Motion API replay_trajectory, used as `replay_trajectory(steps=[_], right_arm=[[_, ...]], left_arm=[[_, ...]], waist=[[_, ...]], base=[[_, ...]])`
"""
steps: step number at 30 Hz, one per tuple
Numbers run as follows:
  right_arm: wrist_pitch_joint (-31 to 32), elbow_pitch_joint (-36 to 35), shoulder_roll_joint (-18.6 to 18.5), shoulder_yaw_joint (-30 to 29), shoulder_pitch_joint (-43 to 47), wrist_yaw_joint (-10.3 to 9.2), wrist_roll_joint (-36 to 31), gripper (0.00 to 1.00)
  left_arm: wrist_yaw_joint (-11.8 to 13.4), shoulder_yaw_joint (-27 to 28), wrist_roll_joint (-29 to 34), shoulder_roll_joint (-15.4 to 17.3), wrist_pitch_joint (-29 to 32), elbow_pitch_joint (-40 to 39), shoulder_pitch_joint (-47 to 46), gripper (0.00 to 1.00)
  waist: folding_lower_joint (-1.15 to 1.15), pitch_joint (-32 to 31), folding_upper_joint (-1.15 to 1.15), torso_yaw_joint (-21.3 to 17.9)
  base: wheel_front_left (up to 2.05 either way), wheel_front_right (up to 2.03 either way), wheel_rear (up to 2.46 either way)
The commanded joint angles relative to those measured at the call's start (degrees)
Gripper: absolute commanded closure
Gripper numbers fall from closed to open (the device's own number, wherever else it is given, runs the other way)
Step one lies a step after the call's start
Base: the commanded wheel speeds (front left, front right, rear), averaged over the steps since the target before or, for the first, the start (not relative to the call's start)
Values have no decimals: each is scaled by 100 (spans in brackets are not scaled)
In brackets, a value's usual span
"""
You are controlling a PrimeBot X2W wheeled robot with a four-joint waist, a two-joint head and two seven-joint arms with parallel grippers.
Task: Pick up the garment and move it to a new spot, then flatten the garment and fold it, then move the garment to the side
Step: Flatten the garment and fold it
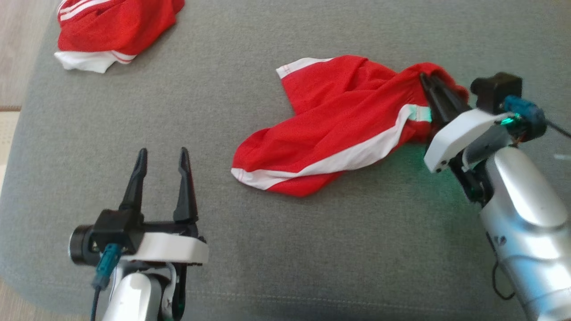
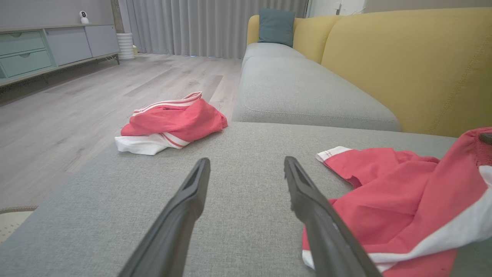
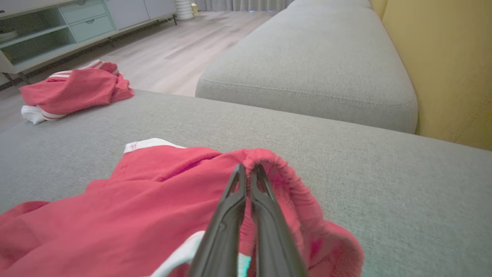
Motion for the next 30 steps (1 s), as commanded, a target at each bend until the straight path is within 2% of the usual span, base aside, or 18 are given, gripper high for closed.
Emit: replay_trajectory(steps=[1,9,11,12,13,20,26,30], right_arm=[[-6,-47,-17,19,-181,-5,-14,100],[-298,782,-92,-100,-321,-5,57,100],[-395,841,-90,-90,-274,-5,120,52],[-445,845,-94,-83,-243,-5,154,18],[-497,828,-102,-67,-206,-5,189,0],[-710,443,-270,85,178,-5,451,0],[-758,-347,-504,262,821,-5,640,0],[-552,-885,-536,419,1196,-5,711,0]], left_arm=[[41,150,-52,8,-68,-230,-222,0],[88,120,-66,8,-68,-189,-186,0],[77,128,-51,8,-68,-177,-169,0],[69,127,-43,8,-68,-173,-162,0],[58,123,-34,8,-68,-170,-156,0],[25,137,11,8,-68,-127,-96,0],[13,195,38,8,-68,-93,-19,0],[-13,199,54,8,-68,-93,-21,0]], waist=[[0,43,0,54],[0,-11,0,34],[0,-58,0,-42],[0,-82,0,-83],[0,-108,0,-126],[0,-288,0,-425],[0,-451,0,-689],[0,-440,0,-768]], base=[[0,0,0],[0,0,0],[0,0,0],[0,0,0],[0,0,0],[0,0,0],[0,0,0],[0,0,0]])
